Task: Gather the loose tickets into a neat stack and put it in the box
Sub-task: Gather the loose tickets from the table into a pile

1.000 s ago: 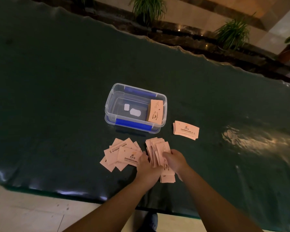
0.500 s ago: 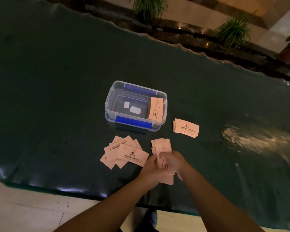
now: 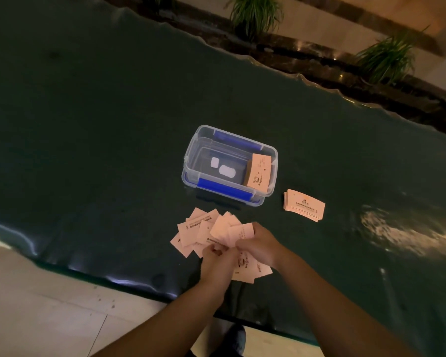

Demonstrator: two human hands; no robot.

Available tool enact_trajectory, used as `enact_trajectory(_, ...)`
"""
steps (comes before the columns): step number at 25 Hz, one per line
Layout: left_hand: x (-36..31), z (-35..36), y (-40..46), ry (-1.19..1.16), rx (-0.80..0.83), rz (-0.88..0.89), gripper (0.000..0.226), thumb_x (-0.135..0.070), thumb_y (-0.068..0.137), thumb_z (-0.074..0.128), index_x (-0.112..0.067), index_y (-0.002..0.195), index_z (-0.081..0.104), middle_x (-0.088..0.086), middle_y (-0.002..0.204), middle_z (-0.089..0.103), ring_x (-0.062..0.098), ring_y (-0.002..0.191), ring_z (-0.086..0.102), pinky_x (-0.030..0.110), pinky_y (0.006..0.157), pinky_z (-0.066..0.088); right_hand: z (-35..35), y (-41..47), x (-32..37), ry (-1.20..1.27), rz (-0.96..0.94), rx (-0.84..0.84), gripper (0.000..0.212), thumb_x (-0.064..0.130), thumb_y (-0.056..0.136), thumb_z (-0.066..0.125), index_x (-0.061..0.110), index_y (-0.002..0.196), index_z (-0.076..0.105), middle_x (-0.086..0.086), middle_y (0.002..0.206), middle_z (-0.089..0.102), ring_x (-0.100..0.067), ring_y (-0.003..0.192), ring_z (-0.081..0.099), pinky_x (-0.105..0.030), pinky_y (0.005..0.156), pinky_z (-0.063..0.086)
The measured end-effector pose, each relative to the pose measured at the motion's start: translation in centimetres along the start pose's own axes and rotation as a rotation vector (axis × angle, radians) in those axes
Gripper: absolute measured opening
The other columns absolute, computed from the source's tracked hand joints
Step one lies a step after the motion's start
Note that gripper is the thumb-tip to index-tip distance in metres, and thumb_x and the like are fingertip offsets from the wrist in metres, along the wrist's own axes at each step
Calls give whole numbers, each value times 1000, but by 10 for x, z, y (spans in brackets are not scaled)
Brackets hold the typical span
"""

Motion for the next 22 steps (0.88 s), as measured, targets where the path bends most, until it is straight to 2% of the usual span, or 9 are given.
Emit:
enact_trajectory(2,-2,-7,3,-65,-18,-26,59,-8,84,66,-17,140,48,10,121,68,28,109,67,51,100,56,11,3,7,-56,-35,32,36,33,83,78,36,114,59,10,111,68,-8,96,66,-25,69,51)
enact_trajectory(4,-3,-10,6,-140,-32,-32,56,-7,88,66,-19,140,50,9,122,69,28,109,68,51,101,56,17,5,12,-73,-58,40,26,35,86,77,40,106,61,7,115,69,-10,99,67,-28,73,54)
enact_trajectory(7,-3,-10,8,-200,-30,-26,54,-5,91,61,-22,142,52,9,124,68,29,110,67,53,101,55,23,7,16,-107,-90,53,39,40,87,77,34,125,69,-2,128,67,-22,113,68,-46,95,59)
enact_trajectory(9,-4,-8,6,-207,-12,-26,57,-2,90,57,-22,143,50,9,125,67,30,112,65,53,101,55,26,6,17,-127,-91,54,49,40,86,78,31,133,63,0,130,67,-22,116,67,-50,99,58)
enact_trajectory(11,-4,-9,7,-211,0,-22,65,3,86,55,-23,145,49,9,126,65,30,111,64,53,100,56,30,3,15,-126,-89,51,55,36,85,77,32,135,54,3,131,63,-18,117,65,-46,96,60)
enact_trajectory(15,-1,-8,6,-175,46,-26,69,10,80,46,-19,143,51,10,125,66,31,109,65,53,96,59,39,-3,4,-43,-53,101,77,28,85,74,36,152,36,6,142,59,-16,122,62,-39,90,61)
enact_trajectory(18,0,-4,5,-142,92,24,64,10,84,46,-19,140,52,11,122,68,31,108,67,53,92,61,32,-7,-3,-3,-42,118,74,25,85,72,34,150,38,15,125,63,-7,109,64,-33,80,59)
enact_trajectory(20,-9,-3,6,-26,143,99,50,2,91,55,-23,134,58,4,119,72,19,102,71,40,87,63,21,-9,-10,122,-20,91,64,15,89,70,29,146,43,13,120,66,-7,105,66,-29,75,55)
enact_trajectory(22,-30,-11,10,245,117,261,29,-15,94,67,-31,118,63,-3,121,72,1,93,68,18,71,56,11,-11,-22,316,51,17,51,8,95,64,27,140,48,-1,128,69,-18,107,70,-37,80,58)
Point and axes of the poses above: each hand's wrist, its own y-axis towards the middle knuckle, its own z-axis out of the palm, x = y × z, the point moved 4 cm from there along y, towards the middle knuckle
